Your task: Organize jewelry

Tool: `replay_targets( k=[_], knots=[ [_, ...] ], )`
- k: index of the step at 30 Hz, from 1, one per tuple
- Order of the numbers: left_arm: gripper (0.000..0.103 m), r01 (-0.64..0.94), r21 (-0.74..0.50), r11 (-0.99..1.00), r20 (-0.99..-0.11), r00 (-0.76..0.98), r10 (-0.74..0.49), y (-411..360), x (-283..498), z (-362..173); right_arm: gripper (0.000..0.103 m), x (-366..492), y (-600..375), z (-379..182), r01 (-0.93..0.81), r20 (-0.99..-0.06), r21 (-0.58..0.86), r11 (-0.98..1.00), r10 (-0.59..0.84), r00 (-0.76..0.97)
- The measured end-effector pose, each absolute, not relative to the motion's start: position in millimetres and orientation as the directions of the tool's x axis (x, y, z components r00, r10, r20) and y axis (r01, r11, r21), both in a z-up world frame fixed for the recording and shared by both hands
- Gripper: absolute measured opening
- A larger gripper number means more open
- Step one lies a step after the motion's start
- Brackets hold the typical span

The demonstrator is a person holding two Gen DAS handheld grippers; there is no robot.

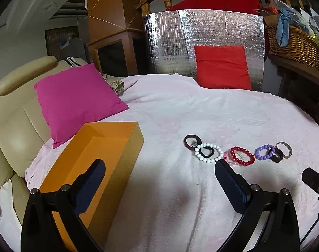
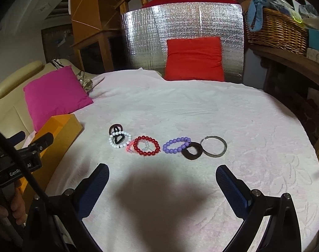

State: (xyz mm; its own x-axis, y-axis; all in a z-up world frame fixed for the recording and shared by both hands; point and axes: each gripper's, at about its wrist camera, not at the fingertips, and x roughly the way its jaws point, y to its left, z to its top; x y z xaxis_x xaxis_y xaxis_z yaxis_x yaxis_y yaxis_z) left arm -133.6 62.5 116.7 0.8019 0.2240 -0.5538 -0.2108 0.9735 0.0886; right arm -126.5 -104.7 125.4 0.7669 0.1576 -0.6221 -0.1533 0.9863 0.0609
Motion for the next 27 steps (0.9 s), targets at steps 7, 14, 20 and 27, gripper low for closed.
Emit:
replay_targets(
  k=[7, 14, 20, 27],
  knots=[
    [0.103, -0.164, 0.084, 0.983, -0.633, 0.753, 0.180, 69, -112, 97, 0.103, -114, -111, 122, -0.179, -0.636, 0.088, 0.980, 0.194, 0.747],
    [0.103, -0.089, 0.070, 0.994, -0.723, 0.681, 0.112, 64, -76, 69, 0.098, -82, -147, 108, -0.160, -0.680, 0.208, 0.965, 0.261, 0.685],
    [0.103, -0.060, 0.003, 0.998, -0.765, 0.643, 0.041, 58, -56, 58, 0.070, -38, -167, 84, -0.134, -0.707, 0.347, 0.928, 0.352, 0.614],
    [0.093, -0.023, -0.004, 1.000, -0.776, 0.630, 0.012, 43, -41, 52, 0.041, 5, -158, 67, -0.097, -0.710, 0.432, 0.897, 0.405, 0.576]
  ],
)
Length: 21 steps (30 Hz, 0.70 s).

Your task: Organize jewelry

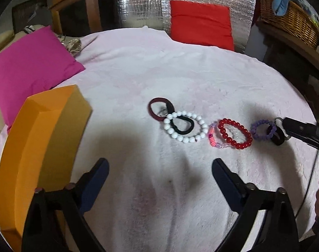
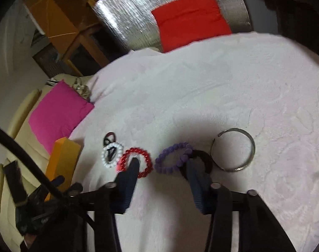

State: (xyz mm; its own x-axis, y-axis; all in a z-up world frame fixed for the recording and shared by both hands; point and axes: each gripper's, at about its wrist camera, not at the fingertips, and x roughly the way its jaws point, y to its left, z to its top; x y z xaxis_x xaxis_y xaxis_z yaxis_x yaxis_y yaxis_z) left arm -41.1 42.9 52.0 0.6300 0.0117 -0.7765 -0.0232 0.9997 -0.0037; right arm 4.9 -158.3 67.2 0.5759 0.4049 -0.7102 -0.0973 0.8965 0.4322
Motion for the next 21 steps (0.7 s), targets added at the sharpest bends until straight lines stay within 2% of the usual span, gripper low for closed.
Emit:
replay_targets(
  k=[3, 5, 7, 9, 13, 14, 18, 21],
  knots=[
    [0.089, -0.008, -0.006, 1.000, -0.785, 0.620, 0.000, 41, -34, 48, 0.039, 21, -159, 52, -0.035, -0.746, 0.437, 0.899, 0.384, 0.545],
    [0.089, 0.003, -0.025, 1.000, -0.786, 0.618, -0.021, 40, -30, 48, 0.032, 26, -160, 46, -0.023, -0.747, 0.446, 0.895, 0.386, 0.541],
    [0.089, 0.025, -0.066, 0.998, -0.780, 0.623, -0.067, 38, -27, 49, 0.017, 29, -155, 44, -0.030, -0.755, 0.423, 0.905, 0.371, 0.540],
    [0.089, 0.058, -0.084, 0.995, -0.769, 0.631, -0.102, 30, -21, 51, 0.008, 30, -150, 43, -0.037, -0.773, 0.378, 0.925, 0.337, 0.538],
    [0.088, 0.143, -0.124, 0.982, -0.751, 0.633, -0.187, 12, -6, 53, 0.006, 18, -158, 59, -0.052, -0.731, 0.387, 0.921, 0.340, 0.592],
    [0.085, 0.157, -0.130, 0.979, -0.756, 0.623, -0.201, 9, -2, 51, 0.006, 15, -162, 63, -0.056, -0.718, 0.390, 0.919, 0.342, 0.607],
    [0.058, 0.199, -0.187, 0.962, -0.797, 0.542, -0.267, -10, 19, 35, 0.006, 9, -174, 66, -0.062, -0.709, 0.411, 0.909, 0.362, 0.606],
    [0.050, 0.227, -0.199, 0.953, -0.816, 0.501, -0.290, -24, 28, 27, 0.006, 10, -187, 63, -0.044, -0.710, 0.435, 0.899, 0.374, 0.597]
  ],
)
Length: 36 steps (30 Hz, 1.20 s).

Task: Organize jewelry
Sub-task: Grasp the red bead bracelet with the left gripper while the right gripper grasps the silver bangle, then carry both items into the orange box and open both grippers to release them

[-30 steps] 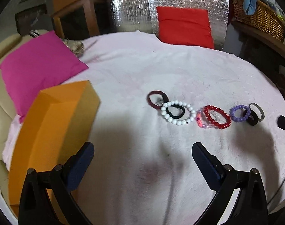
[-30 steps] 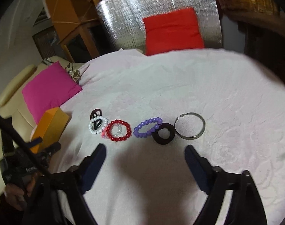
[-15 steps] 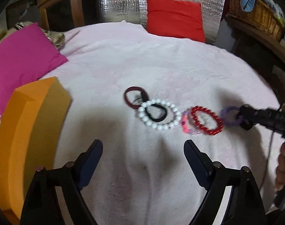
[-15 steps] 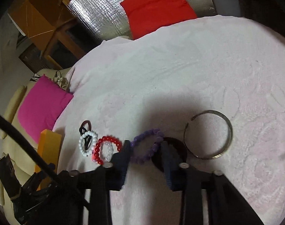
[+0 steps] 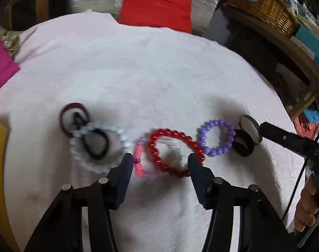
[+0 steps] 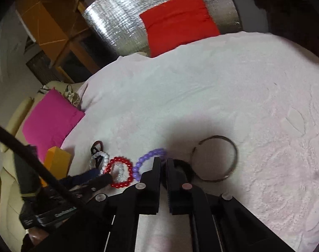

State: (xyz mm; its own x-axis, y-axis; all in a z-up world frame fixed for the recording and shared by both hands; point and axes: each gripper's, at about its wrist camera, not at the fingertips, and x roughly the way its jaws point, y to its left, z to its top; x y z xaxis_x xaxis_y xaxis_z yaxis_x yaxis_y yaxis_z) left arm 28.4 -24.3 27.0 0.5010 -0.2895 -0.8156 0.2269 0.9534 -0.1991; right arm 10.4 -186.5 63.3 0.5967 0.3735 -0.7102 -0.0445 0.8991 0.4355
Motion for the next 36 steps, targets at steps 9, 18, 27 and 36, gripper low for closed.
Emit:
replay_targets(
  k=[9, 18, 27, 36],
  knots=[
    [0.010, 0.305, -0.234, 0.923, -0.805, 0.471, -0.360, -43, 28, 31, 0.060, 10, -232, 61, 0.054, -0.722, 0.458, 0.887, 0.337, 0.605],
    [0.010, 0.383, -0.226, 0.895, -0.776, 0.485, -0.404, -36, 3, 45, 0.030, 36, -231, 31, 0.130, -0.816, 0.288, 0.949, 0.172, 0.552],
    [0.010, 0.414, -0.212, 0.885, -0.759, 0.501, -0.416, -27, -5, 51, 0.005, 37, -212, 38, 0.087, -0.807, 0.124, 0.988, 0.049, 0.589],
    [0.010, 0.416, -0.220, 0.882, -0.701, 0.561, -0.440, -2, -33, 81, 0.005, 7, -226, 69, 0.068, -0.738, 0.155, 0.986, 0.070, 0.672]
  ],
)
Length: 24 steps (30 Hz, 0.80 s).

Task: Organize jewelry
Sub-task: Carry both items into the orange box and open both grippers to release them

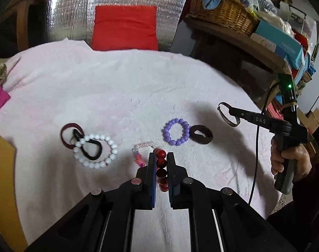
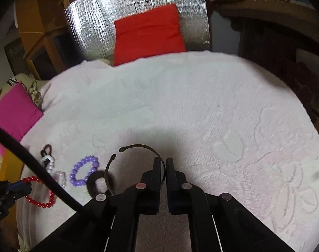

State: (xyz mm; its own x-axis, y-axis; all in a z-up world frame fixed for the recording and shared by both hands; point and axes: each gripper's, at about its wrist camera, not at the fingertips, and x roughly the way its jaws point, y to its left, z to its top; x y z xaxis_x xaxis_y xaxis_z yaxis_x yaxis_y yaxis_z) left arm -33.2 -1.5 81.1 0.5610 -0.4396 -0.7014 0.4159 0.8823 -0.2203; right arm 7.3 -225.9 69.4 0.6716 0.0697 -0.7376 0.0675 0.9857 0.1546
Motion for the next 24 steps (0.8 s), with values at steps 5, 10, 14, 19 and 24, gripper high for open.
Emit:
replay_targets(
  k=[5, 10, 14, 19, 24],
  knots=[
    [0.010, 0.378, -0.204, 0.903, -0.658, 0.630, -0.413, 27, -61, 106, 0.005, -11, -215, 89, 0.012, -0.694, 0.217, 0.976, 0.146, 0.705],
    [0.010, 0.273, -0.213, 0.938, -0.619, 0.705, -0.346, 75, -97, 129, 0.005, -20, -168, 104, -0.104, -0.651, 0.259, 0.960, 0.253, 0.716],
    [0.010, 0.142, -0.197, 0.970, -0.597, 0.768, -0.234, 120, -125, 143, 0.005, -26, -108, 113, -0.219, -0.630, 0.296, 0.930, 0.362, 0.687],
    [0.010, -0.052, -0.148, 0.988, -0.579, 0.814, -0.044, 179, -153, 150, 0.005, -29, -9, 120, -0.382, -0.624, 0.292, 0.877, 0.477, 0.619],
    [0.010, -0.229, -0.057, 0.972, -0.637, 0.758, 0.141, 222, -155, 130, 0.005, -27, 96, 123, -0.503, -0.631, 0.257, 0.825, 0.538, 0.559]
  ],
)
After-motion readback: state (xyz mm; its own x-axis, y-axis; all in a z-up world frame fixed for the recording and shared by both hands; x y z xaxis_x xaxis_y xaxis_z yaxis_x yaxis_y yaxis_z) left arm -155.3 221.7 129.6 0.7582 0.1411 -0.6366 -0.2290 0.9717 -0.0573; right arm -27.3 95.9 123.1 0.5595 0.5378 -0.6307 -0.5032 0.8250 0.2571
